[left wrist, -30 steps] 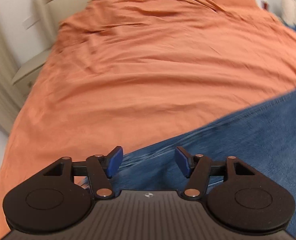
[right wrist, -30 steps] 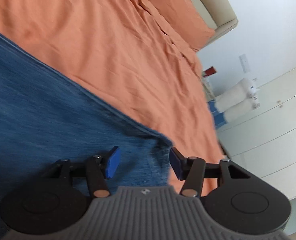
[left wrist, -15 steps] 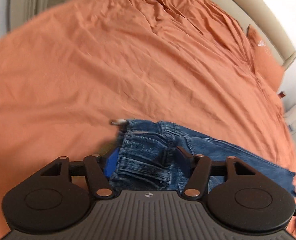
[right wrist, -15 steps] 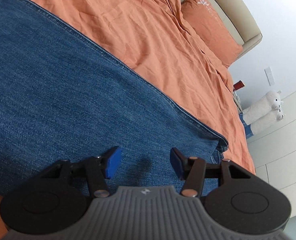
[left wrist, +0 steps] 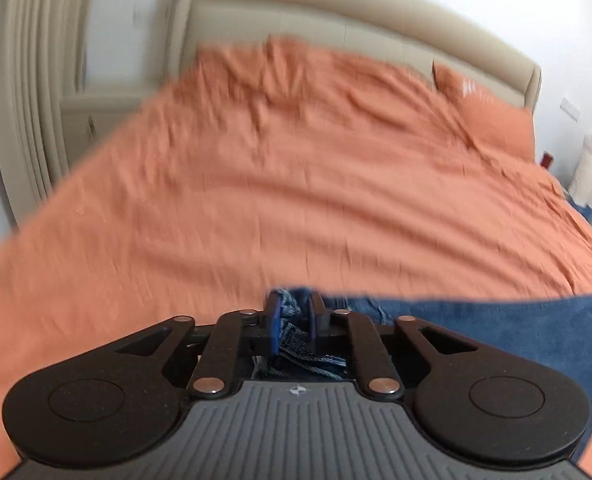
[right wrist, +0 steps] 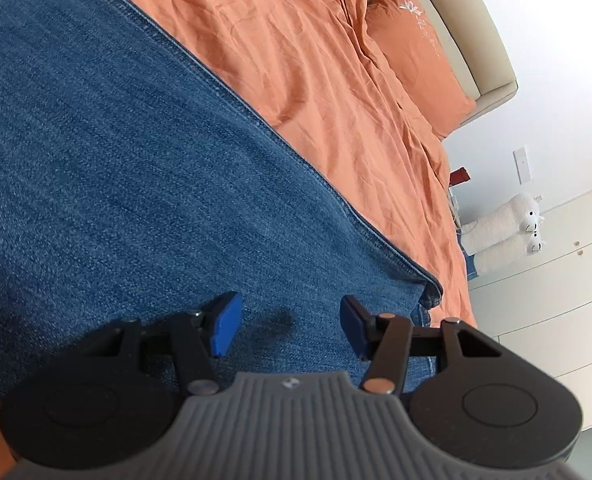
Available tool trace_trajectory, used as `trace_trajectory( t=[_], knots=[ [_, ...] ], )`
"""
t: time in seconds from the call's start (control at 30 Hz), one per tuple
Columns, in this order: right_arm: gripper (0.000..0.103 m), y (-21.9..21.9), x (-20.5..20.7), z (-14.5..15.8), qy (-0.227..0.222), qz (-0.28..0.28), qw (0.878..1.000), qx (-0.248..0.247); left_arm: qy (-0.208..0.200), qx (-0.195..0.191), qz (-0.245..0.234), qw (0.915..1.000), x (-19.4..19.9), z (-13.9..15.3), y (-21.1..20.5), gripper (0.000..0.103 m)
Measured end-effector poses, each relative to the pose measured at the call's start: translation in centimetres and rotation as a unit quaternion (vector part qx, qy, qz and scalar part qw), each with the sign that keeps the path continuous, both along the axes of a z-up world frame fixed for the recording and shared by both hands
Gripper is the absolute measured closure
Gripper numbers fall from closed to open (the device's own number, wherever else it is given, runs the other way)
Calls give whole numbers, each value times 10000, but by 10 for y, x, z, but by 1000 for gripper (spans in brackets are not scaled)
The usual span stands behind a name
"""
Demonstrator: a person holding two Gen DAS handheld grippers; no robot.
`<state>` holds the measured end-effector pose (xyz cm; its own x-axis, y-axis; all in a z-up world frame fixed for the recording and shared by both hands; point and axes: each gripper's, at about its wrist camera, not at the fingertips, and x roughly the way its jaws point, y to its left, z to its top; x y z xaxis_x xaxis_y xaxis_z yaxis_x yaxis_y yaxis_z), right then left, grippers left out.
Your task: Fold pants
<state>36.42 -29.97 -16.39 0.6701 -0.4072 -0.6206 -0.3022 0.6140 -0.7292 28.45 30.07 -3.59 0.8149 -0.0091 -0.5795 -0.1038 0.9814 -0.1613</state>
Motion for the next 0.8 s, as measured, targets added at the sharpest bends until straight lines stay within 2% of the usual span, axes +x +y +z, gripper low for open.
trace_trajectory(
  t=[0.07, 0.1, 0.3, 0.37, 0.43, 0.5, 0.6, 0.63, 0.7, 0.73, 0.8],
  knots=[
    [52, 0, -1, 1, -20, -17, 10000, 7, -181, 182, 88, 9996, 7, 7, -6, 92],
    [52, -1, -1, 2, -19, -50, 10000, 33, -145, 341, 146, 9992, 14, 6, -8, 93],
    [52, -8, -4, 1, -28, -148, 9997, 176, 726, 681, 384, 9943, 67, -53, -9, 97],
    [52, -11, -3, -1, -20, -210, 9994, 281, 1055, 619, 345, 9919, 72, -74, -3, 97],
    [52, -14, -2, -3, -21, -250, 9990, 372, 1277, 666, 342, 9890, 71, -92, 0, 103],
    [52, -15, 0, -7, -9, -272, 9988, 411, 1476, 757, 297, 9857, 69, -101, -1, 103],
    [52, -15, 1, -9, 15, -276, 9987, 430, 1429, 707, 339, 9866, 64, -89, 2, 100],
    [52, -16, 2, -8, 29, -274, 9987, 438, 1383, 642, 396, 9875, 61, -83, 5, 93],
    [52, -17, 3, -4, 23, -316, 9983, 492, 1301, 639, 485, 9882, 52, -67, 4, 86],
    [52, -17, 2, 0, -21, -355, 9979, 550, 1212, 684, 490, 9891, 48, -58, 1, 79],
    [53, -18, -2, 11, -196, -468, 9957, 771, 955, 718, 435, 9919, 34, -39, -9, 72]
  ],
)
